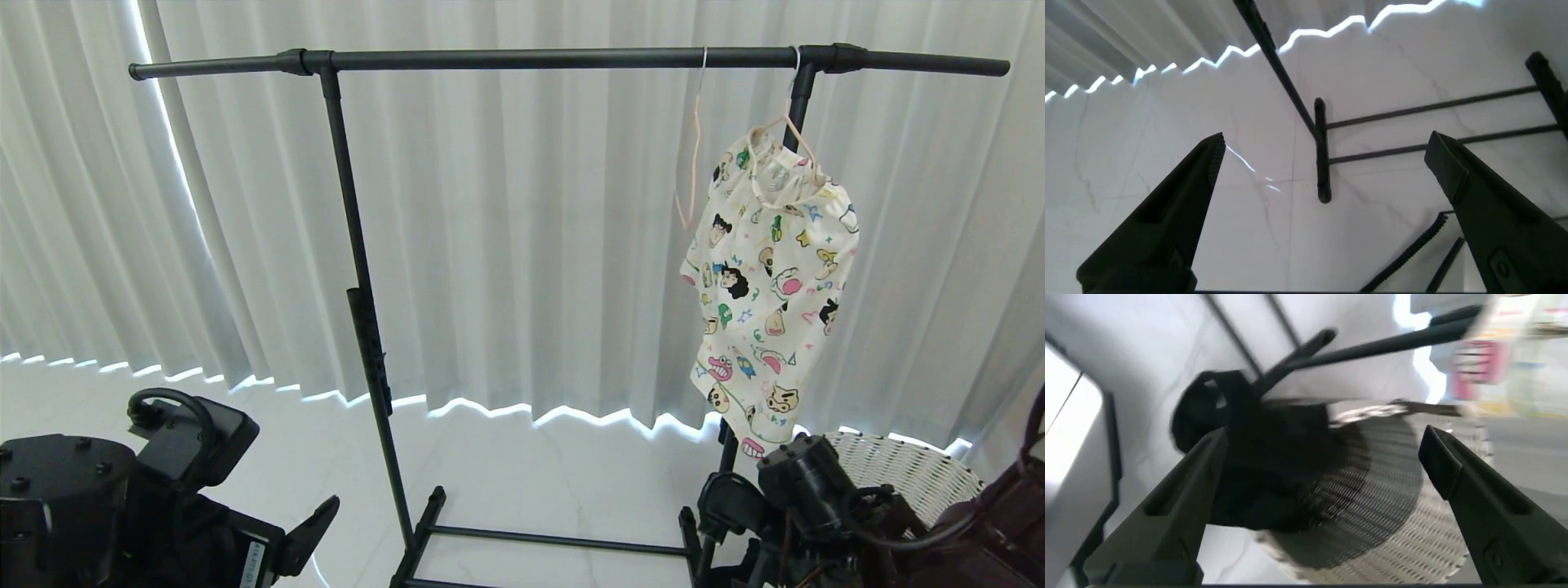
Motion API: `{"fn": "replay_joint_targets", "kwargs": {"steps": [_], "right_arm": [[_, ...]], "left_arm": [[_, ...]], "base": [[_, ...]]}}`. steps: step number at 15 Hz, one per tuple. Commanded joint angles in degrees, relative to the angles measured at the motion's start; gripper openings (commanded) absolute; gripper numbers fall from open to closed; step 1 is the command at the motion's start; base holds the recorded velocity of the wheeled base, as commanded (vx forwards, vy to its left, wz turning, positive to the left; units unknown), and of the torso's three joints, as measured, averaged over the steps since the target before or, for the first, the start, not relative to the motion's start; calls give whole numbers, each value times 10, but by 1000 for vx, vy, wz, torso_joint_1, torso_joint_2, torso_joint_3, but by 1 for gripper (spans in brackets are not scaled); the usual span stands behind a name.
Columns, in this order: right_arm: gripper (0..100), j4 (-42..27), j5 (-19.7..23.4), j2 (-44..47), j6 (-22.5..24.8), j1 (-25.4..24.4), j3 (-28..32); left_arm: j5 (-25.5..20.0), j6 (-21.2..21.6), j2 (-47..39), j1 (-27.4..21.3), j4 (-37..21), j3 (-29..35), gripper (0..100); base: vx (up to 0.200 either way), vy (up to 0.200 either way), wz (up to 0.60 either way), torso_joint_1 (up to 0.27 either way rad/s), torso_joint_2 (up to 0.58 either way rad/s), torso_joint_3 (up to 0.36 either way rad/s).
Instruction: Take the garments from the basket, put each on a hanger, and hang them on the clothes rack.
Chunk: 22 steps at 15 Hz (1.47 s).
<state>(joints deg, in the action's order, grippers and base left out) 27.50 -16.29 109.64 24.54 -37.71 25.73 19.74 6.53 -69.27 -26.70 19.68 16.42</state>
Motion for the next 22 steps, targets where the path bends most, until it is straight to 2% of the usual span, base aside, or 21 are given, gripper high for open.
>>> {"fn": "replay_joint_targets", "kwargs": {"steps": [1,6,7,9,14,16,18,20,21,22], "right_arm": [[100,3,-9,68,-6,-16,5],[100,-4,-10,93,-10,-12,16],[100,-5,-22,96,-15,-8,16],[100,-5,-38,104,-36,-7,16],[100,-5,-41,132,-95,12,26],[100,-4,-47,136,-107,26,29],[100,-3,-81,137,-108,37,36],[100,-3,-83,143,-114,40,36],[0,-3,-83,144,-114,39,37],[0,-2,-83,143,-115,39,37]], "left_arm": [[0,1,18,-17,1,-18,100],[0,1,41,-33,1,-47,100],[0,1,41,-33,1,-46,100],[0,1,41,-33,1,-45,100],[0,1,52,-33,1,-46,100],[0,1,55,-33,1,-46,100],[0,3,56,-33,1,-45,100],[0,4,56,-34,1,-44,100],[0,4,60,-34,1,-44,100],[0,5,61,-34,1,-46,100]], "base": [[0,0,0,0,0,0],[0,0,0,0,0,0],[0,0,0,0,0,0],[0,0,0,0,0,0],[0,0,0,0,0,0],[0,0,0,0,0,0],[0,0,0,0,0,0],[0,0,0,0,0,0],[0,0,0,0,0,0],[0,0,0,0,0,0]]}}
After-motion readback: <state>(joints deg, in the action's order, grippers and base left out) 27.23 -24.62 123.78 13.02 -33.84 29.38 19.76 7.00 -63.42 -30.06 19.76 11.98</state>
